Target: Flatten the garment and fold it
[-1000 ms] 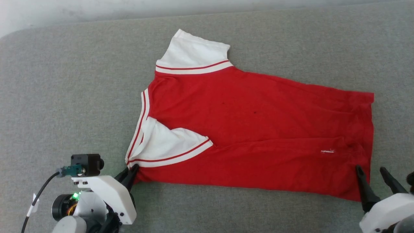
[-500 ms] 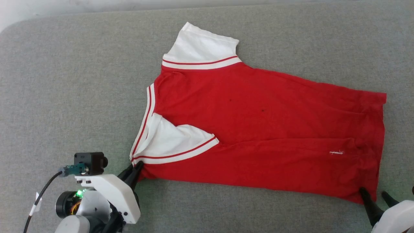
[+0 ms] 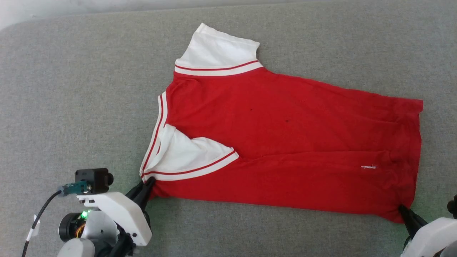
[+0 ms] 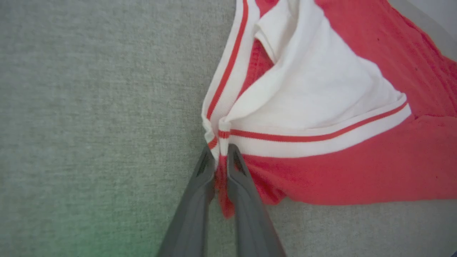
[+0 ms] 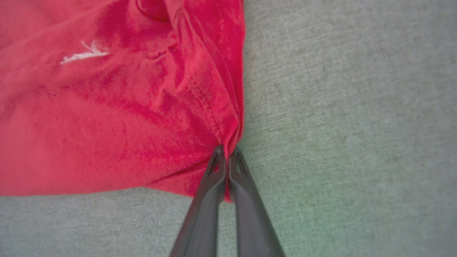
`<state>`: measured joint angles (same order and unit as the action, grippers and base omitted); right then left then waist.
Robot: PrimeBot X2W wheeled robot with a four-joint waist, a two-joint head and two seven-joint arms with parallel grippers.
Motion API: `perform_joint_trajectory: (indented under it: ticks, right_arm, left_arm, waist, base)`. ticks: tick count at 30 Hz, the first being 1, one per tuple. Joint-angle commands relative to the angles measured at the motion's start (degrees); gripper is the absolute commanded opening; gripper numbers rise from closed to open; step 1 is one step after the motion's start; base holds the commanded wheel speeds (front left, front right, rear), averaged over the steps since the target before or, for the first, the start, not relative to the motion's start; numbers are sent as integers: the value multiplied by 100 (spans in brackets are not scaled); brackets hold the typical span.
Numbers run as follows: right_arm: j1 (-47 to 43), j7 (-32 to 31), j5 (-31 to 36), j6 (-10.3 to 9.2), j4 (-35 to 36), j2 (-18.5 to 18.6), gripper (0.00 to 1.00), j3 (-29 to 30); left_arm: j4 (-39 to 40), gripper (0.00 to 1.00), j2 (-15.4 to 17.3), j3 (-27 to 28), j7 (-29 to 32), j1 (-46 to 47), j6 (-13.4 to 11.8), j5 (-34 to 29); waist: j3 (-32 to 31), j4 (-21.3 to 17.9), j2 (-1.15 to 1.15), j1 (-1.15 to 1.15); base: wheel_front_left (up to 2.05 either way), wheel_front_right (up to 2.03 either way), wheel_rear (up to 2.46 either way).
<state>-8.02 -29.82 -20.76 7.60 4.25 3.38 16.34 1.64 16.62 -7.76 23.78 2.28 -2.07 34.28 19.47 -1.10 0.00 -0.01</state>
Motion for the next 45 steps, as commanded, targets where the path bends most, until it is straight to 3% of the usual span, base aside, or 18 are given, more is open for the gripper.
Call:
perform_joint_trajectory:
  ticks: [1,8,19,31,37,38,39,42,44,45]
  right_arm:
    - [85,11,21,-11,-116,-50,0,-66]
    - [105,-30,123,-11,340,-50,0,-28]
    - [-224,-787,212,-11,1310,-50,0,273]
    - [-814,-1394,126,-11,1532,-50,0,506]
    - [-746,-1326,153,-11,1408,-50,0,491]
    - [-715,-1292,140,-11,1350,-50,0,471]
    - [-685,-1256,135,-11,1290,-50,0,442]
    - [-595,-1131,99,-11,1085,-50,0,356]
    - [-536,-1043,133,-11,970,-50,0,301]
    - [-510,-1010,138,-11,914,-50,0,275]
  left_arm:
    - [-165,0,-51,-14,18,-115,-74,41]
    - [78,0,-207,284,-101,-353,2,578]
    - [1007,0,-115,403,293,-1265,-123,949]
    - [1392,0,-73,258,801,-2072,-135,1355]
    - [1199,0,-190,302,535,-1873,-111,1318]
    - [1113,13,-195,271,522,-1817,-91,1297]
    - [1024,33,-204,246,502,-1753,-74,1276]
    - [736,47,-226,210,446,-1565,-64,1216]
    - [577,87,-227,206,396,-1471,-75,1161]
    - [518,100,-232,203,377,-1439,-75,1150]
  waist:
    - [-5,0,0,1]
    - [-172,-27,0,1]
    - [-493,32,0,1]
    - [-544,144,0,1]
    - [-528,161,0,1]
    - [-527,158,0,1]
    - [-526,157,0,1]
    - [-534,147,0,1]
    - [-544,131,0,1]
    - [-550,121,0,1]
  base:
    - [0,0,0]
    - [0,0,0]
    - [0,0,0]
    - [0,0,0]
    - [0,0,0]
    - [0,0,0]
    - [0,0,0]
    - [0,0,0]
    - [0,0,0]
    - [0,0,0]
